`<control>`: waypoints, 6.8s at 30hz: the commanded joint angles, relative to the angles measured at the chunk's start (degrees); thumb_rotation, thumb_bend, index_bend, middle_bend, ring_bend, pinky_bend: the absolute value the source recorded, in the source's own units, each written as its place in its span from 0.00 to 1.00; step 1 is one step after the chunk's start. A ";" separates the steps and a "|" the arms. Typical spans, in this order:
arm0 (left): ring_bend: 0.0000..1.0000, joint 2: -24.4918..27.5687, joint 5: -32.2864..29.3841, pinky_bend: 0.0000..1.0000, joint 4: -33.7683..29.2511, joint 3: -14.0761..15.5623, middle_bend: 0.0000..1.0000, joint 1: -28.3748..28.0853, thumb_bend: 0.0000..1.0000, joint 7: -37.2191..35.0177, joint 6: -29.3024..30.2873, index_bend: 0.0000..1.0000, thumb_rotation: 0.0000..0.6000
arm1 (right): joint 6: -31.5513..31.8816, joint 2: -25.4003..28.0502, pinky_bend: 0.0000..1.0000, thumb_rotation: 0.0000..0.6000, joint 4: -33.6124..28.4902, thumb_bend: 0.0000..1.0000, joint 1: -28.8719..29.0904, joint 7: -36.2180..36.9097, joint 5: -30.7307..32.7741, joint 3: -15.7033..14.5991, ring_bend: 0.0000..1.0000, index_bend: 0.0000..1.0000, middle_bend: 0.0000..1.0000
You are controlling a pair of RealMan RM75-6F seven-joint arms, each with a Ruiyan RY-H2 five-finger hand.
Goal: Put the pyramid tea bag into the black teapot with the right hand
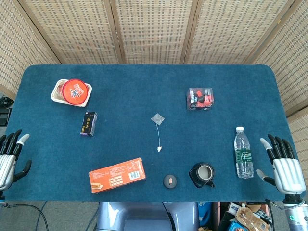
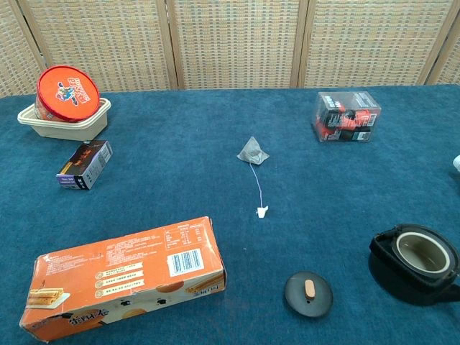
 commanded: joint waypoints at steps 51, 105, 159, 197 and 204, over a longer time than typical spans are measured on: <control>0.00 2.42 -0.53 0.00 -1.35 -2.10 0.00 -4.28 0.44 2.81 -4.16 0.09 1.00 | -37.20 0.21 0.62 1.00 -4.75 0.07 34.64 13.85 -3.23 6.86 0.43 0.25 0.47; 0.00 0.77 -3.79 0.00 5.35 -3.07 0.00 -6.70 0.44 -1.50 -6.58 0.09 1.00 | -50.08 -27.08 1.00 1.00 20.42 0.32 51.14 -4.00 12.64 3.66 0.91 0.55 0.86; 0.00 -0.75 -4.61 0.00 10.59 -2.47 0.00 -6.15 0.44 -6.53 -7.25 0.09 1.00 | -51.71 -32.88 1.00 1.00 25.58 0.47 53.32 -10.55 19.66 3.04 0.92 0.61 0.87; 0.00 -0.63 -5.17 0.00 11.71 -2.11 0.00 -5.99 0.44 -7.51 -8.42 0.09 1.00 | -50.53 -34.84 1.00 1.00 27.29 0.78 53.59 -9.11 19.24 4.03 0.92 0.65 0.87; 0.00 -0.57 -5.16 0.00 11.49 -2.16 0.00 -6.07 0.44 -7.23 -8.43 0.09 1.00 | -50.40 -34.82 1.00 1.00 27.39 0.79 53.49 -8.82 19.01 4.00 0.92 0.66 0.87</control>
